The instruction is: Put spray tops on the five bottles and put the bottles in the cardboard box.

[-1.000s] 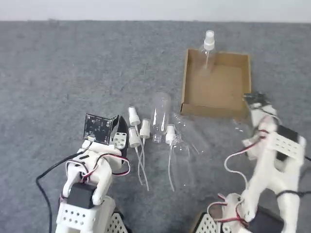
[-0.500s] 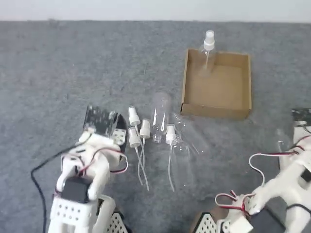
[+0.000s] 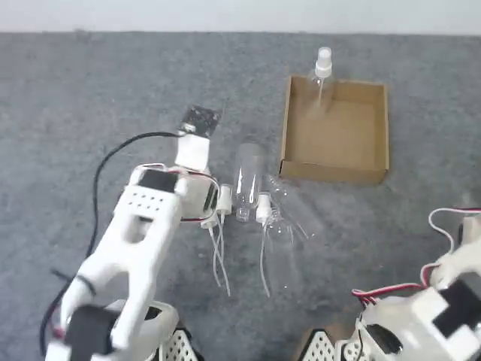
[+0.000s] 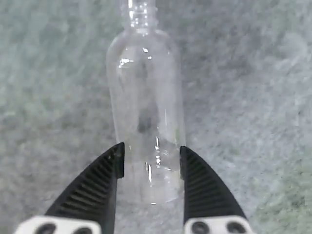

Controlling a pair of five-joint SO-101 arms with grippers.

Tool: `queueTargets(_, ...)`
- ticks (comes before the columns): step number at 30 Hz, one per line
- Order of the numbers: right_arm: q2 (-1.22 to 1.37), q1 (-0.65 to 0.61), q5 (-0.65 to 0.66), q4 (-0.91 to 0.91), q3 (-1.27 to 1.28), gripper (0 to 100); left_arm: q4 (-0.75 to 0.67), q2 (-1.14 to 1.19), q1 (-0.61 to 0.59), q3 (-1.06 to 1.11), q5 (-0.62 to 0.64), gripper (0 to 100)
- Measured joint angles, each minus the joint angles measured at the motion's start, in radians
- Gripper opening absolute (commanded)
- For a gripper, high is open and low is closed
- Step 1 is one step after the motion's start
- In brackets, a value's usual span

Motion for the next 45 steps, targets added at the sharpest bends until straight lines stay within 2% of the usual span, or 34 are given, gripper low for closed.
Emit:
queueTargets(10, 0.037, -0.002, -0.002, 0.006, -0.037, 3.9, -0.034, 0.138, 0.003, 0.008, -0.011, 16)
queueTargets(14, 0.037, -0.002, -0.002, 0.006, -0.037, 3.9, -0.063, 0.190, -0.025, 0.037, -0.066, 16)
queueTargets(20, 0.037, -0.002, -0.002, 0.006, -0.037, 3.9, -0.068, 0.198, -0.144, 0.037, -0.173, 16)
queueTargets(29, 0.037, -0.005, -0.002, 0.006, -0.037, 3.9, -0.048, 0.198, -0.167, 0.037, -0.296, 16)
queueTargets(40, 0.037, -0.028, -0.003, 0.034, -0.037, 3.9, -0.012, 0.198, -0.170, 0.035, -0.308, 16)
queueTargets(45, 0.037, -0.028, -0.003, 0.034, -0.037, 11.2, 0.032, 0.198, -0.170, -0.002, -0.307, 16)
